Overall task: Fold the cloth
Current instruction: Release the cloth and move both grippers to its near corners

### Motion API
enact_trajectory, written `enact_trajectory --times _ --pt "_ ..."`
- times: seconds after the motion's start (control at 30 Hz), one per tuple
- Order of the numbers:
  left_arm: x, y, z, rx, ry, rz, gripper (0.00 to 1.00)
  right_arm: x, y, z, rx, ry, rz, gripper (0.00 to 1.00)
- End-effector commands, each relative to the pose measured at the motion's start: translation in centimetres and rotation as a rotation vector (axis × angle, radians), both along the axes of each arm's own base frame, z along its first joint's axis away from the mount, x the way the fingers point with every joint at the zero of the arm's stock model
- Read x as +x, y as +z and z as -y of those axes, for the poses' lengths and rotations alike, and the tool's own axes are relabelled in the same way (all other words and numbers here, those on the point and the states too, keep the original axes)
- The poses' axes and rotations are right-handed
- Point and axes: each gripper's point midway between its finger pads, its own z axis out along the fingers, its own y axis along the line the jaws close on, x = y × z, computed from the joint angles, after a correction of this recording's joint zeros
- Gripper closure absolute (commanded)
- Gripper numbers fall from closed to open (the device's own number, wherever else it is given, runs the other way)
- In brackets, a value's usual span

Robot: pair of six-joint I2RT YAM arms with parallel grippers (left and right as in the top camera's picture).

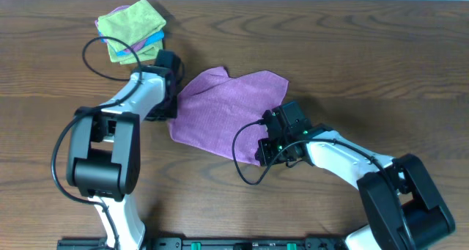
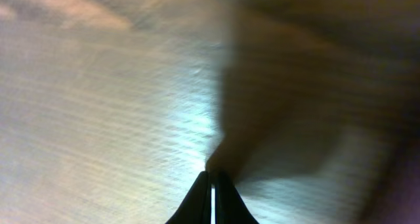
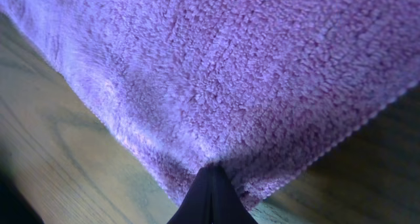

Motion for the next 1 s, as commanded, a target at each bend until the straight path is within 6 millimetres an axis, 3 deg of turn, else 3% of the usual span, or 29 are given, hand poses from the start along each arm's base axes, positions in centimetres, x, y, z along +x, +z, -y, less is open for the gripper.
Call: enact_trajectory --times 0.0,0.17,0.43,0.63,0.7,0.73,0.8,0.83,0.87,0.93,0.97 --pt "-1.4 -1.4 -1.2 -0.001 0.028 -0.070 0.95 0.0 -1.8 2.3 -0.137 -0.035 0.014 0.99" --pt "-2.6 -1.6 -0.1 -0.067 0.052 -0.115 0.94 1.3 -2.2 4.8 -0.221 -0.086 0.049 0.99" --pt "-4.0 -1.4 2.4 -0.215 0.071 -0.174 0.94 3.6 -2.6 12.6 -0.286 -0.270 0.018 0.99" --pt "-3.8 0.2 4.7 -0.352 0.070 -0.149 0.94 3.6 -1.1 11.1 -0.077 -0.234 -0.009 0.93" --pt "-3.4 1.4 5.3 -0.387 0.063 -0.116 0.94 3.9 0.0 10.2 -0.015 -0.225 0.014 0.86" --pt "-3.0 2.7 5.7 -0.413 0.055 -0.080 0.94 4.3 1.3 9.5 0.037 -0.214 0.045 0.78" --pt "-2.8 4.3 6.3 -0.453 0.044 -0.041 0.79 4.7 3.2 8.7 0.096 -0.201 0.090 0.58" --pt "-2.7 5.3 6.7 -0.479 0.038 -0.020 0.61 4.9 4.2 8.5 0.114 -0.205 0.111 0.48" --pt "-2.8 6.2 7.3 -0.517 0.032 -0.008 0.40 5.0 5.0 8.5 0.123 -0.210 0.131 0.43" --pt "-3.2 7.7 8.6 -0.602 0.022 -0.001 0.11 4.9 6.7 8.4 0.140 -0.213 0.162 0.37" --pt "-3.5 8.2 9.1 -0.634 0.021 -0.005 0.05 4.7 7.3 8.4 0.143 -0.222 0.167 0.34"
